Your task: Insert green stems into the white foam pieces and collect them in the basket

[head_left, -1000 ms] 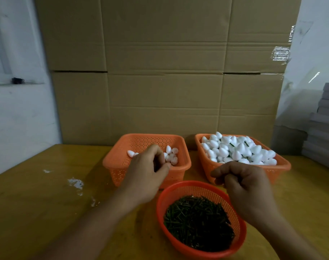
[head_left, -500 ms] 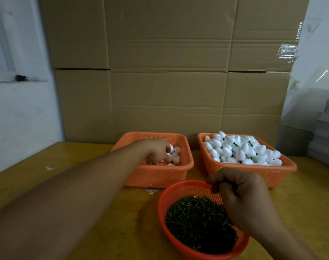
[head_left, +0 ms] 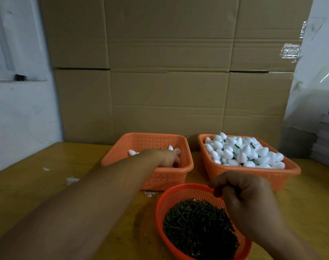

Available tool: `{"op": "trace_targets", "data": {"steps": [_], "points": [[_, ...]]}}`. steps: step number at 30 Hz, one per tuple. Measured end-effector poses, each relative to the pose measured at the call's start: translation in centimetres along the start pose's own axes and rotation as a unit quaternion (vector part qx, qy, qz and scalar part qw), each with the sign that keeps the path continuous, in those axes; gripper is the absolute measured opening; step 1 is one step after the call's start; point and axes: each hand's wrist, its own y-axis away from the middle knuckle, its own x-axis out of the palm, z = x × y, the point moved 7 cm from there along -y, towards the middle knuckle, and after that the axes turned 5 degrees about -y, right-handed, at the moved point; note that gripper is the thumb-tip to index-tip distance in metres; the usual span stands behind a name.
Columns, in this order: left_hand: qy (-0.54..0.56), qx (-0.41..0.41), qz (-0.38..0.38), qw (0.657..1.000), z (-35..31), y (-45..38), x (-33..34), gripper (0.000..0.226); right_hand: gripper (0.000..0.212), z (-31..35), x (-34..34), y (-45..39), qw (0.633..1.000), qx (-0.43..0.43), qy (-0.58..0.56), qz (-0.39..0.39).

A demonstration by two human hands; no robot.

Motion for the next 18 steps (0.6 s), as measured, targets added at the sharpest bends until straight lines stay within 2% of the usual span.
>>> {"op": "trace_targets", "data": {"steps": [2, 6, 9, 13, 18], "points": [[0.060, -0.040, -0.004, 0.997, 0.4, -0.1, 0.0, 0.047, 0.051, 0.0, 0.4, 0.1, 1.000, -0.002, -0.012, 0.008], [0.035, -0.103, -0.006, 0.994, 1.4, -0.4, 0.4, 0.057, 0.049, 0.4, 1.3, 0.4, 0.999, -0.016, -0.015, 0.042], [0.027, -0.049, 0.000, 0.998, 0.6, -0.2, 0.2, 0.057, 0.049, 0.6, 1.5, 0.5, 0.998, -0.026, -0.010, 0.059], [-0.073, 0.074, -0.031, 0.994, -1.4, 0.8, -1.3, 0.013, 0.047, 1.0, 1.8, 0.6, 0.996, -0.034, -0.002, 0.083], [0.018, 0.097, -0.118, 0.988, -0.9, 3.0, -3.8, 0.013, 0.046, 1.2, 2.1, 0.8, 0.994, -0.034, 0.004, 0.106]]}}
